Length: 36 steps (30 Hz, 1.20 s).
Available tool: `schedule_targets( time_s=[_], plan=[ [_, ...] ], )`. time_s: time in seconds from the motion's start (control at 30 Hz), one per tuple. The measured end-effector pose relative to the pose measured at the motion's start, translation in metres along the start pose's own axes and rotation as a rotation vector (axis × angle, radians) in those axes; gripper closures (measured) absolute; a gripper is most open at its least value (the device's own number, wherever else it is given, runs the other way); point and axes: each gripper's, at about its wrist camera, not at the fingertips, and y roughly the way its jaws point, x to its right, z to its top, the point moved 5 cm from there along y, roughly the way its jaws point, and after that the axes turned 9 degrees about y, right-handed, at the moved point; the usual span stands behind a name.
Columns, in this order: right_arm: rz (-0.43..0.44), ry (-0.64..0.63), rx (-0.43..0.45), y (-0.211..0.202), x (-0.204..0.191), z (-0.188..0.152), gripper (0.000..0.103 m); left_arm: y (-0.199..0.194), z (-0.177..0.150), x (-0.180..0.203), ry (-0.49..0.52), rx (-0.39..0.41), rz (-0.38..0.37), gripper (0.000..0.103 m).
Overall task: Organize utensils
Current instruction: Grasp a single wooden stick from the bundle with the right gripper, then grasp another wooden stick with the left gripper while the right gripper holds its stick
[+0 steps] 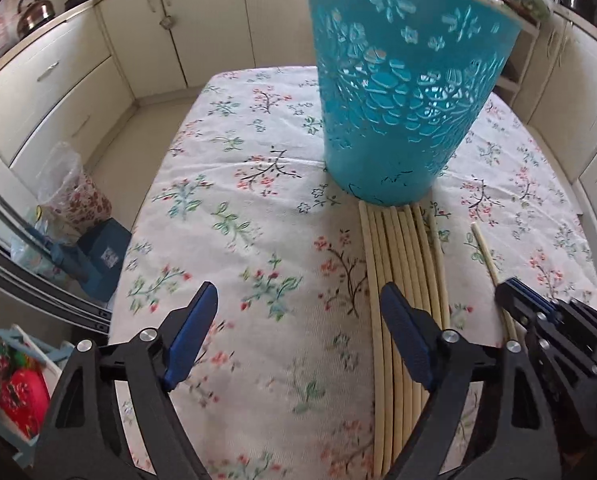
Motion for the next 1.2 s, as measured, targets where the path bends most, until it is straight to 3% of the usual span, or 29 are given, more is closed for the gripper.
schedule_targets(
  time_s=[0.27,0.47,0.83,0.93,0.97,1.03,1.13,1.2],
  plan=[
    [0.065,0.054,-0.009,-0.001,0.011,0.000,0.097,0.034,0.011,0.006,0.010,-0.056,0.014,0.033],
    [0.100,0.086,-0.014,-0.001,0.012,0.001,0.097,0.026,0.017,-0.002,-0.031,-0.020,-0.018,0.033],
    [0.078,0.065,-0.011,0.000,0.009,0.001,0.097,0.030,0.016,0.011,0.014,-0.040,-0.034,0.038],
    [0.052,0.028,-0.014,0.002,0.006,0.004,0.097,0.031,0.022,0.018,0.033,-0.041,-0.049,0.048],
    [0.041,0.016,-0.017,0.004,0.004,0.007,0.097,0.034,0.024,0.021,0.042,-0.055,-0.053,0.059],
    [0.021,-0.007,-0.033,0.007,0.001,0.010,0.097,0.036,0.027,0.025,0.051,-0.058,-0.069,0.068],
    [-0.021,-0.081,-0.059,0.008,-0.005,0.012,0.097,0.032,0.030,0.029,0.080,-0.062,-0.116,0.096],
    [-0.031,-0.117,-0.075,0.008,-0.006,0.012,0.097,0.030,0.029,0.031,0.087,-0.066,-0.143,0.097]
  ],
)
